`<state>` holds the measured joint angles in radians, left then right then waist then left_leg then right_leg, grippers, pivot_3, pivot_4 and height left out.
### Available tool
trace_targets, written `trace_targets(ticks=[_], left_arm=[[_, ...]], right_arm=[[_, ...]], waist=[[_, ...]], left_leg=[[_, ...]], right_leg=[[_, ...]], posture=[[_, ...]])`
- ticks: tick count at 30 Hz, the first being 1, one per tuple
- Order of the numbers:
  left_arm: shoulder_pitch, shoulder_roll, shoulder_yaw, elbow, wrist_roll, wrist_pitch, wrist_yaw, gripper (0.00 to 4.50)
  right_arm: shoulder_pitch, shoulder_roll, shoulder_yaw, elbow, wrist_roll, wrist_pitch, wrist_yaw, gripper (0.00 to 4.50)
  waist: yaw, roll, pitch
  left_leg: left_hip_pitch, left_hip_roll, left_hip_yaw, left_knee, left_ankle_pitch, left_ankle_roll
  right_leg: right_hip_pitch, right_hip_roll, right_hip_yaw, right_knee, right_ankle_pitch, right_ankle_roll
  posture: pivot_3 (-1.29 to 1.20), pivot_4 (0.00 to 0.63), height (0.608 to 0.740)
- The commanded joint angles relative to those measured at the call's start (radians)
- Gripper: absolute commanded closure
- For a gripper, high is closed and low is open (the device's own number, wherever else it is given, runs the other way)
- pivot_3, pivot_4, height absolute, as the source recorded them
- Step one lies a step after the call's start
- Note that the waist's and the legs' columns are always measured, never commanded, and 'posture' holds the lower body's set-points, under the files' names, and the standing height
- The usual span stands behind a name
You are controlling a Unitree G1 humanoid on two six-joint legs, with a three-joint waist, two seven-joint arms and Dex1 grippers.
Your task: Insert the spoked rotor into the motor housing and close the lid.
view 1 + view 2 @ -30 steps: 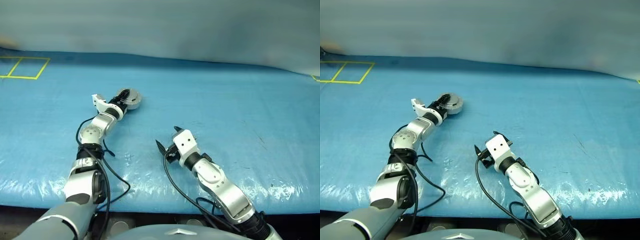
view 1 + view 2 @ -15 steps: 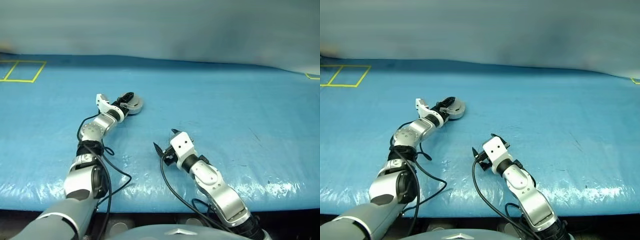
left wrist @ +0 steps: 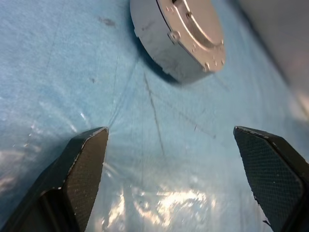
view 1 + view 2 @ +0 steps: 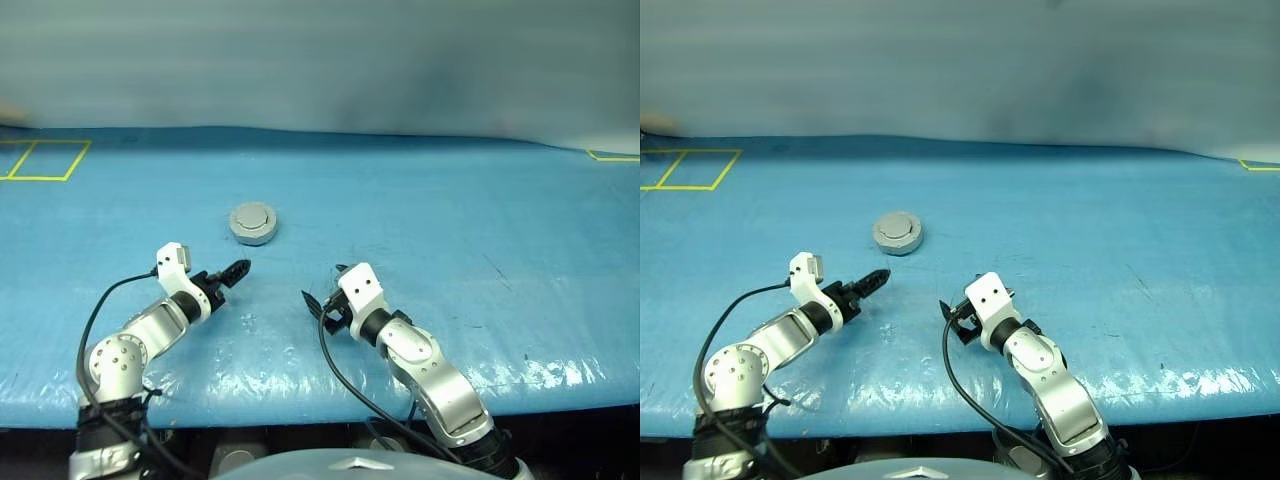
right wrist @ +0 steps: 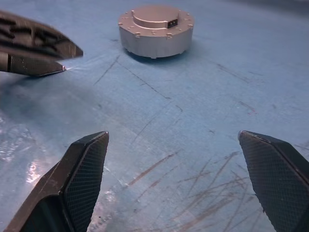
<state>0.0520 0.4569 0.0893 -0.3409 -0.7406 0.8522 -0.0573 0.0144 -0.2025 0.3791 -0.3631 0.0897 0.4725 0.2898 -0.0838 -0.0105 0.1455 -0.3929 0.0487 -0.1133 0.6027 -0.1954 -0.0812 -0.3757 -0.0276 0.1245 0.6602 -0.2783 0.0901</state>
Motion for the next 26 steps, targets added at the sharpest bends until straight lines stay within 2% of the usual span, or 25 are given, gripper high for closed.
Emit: trace_targets(ticks=[1,6,8,11,19,26], left_arm=[[0.112,0.008,-0.112,-0.042,0.209,-0.175,-0.033,0.01],[0.196,-0.023,-0.159,-0.102,0.425,-0.514,-0.075,0.01],[0.217,-0.028,-0.157,-0.096,0.465,-0.605,-0.113,0.01],[0.231,-0.047,-0.144,-0.076,0.495,-0.693,-0.143,0.01],[0.230,-0.077,-0.128,-0.055,0.500,-0.706,-0.213,0.01],[0.223,-0.092,-0.118,-0.052,0.520,-0.697,-0.229,0.01]], right_arm=[[-0.014,-0.006,-0.028,-0.019,0.009,-0.007,0.019,0.00],[-0.005,-0.032,-0.041,-0.025,-0.015,-0.004,0.022,0.00],[0.005,-0.023,-0.062,-0.028,-0.006,0.000,0.007,0.00],[0.028,-0.011,-0.087,-0.043,-0.007,-0.016,-0.016,0.00],[0.080,0.034,-0.115,-0.031,-0.072,-0.116,-0.111,0.00],[0.085,0.034,-0.116,-0.033,-0.068,-0.077,-0.092,0.00]], waist=[[0.002,0.000,0.001],[0.017,-0.004,0.003],[0.023,-0.004,0.004],[0.030,-0.004,0.005],[0.028,-0.005,0.007],[0.025,-0.005,0.007]], left_leg=[[0.000,0.000,0.001,-0.001,0.000,0.000],[-0.009,0.001,0.004,-0.008,0.001,0.001],[-0.021,0.002,0.003,-0.008,0.001,0.001],[-0.024,0.002,0.002,-0.009,0.001,0.001],[-0.023,0.002,0.002,-0.008,0.001,0.001],[-0.023,0.003,0.002,-0.007,0.001,0.001]], right_leg=[[-0.001,0.000,0.001,0.000,0.000,0.000],[-0.012,-0.001,0.001,-0.001,-0.002,-0.003],[-0.019,0.001,0.001,0.000,-0.002,-0.004],[-0.021,0.001,-0.001,0.000,0.003,-0.003],[-0.020,0.001,-0.001,0.000,-0.003,-0.003],[-0.019,0.001,-0.001,0.001,-0.003,-0.003]], posture=[[0.00,0.150,0.740],[0.00,0.150,0.740],[0.00,0.150,0.740],[0.00,0.150,0.740],[0.00,0.150,0.740],[0.00,0.150,0.740]])
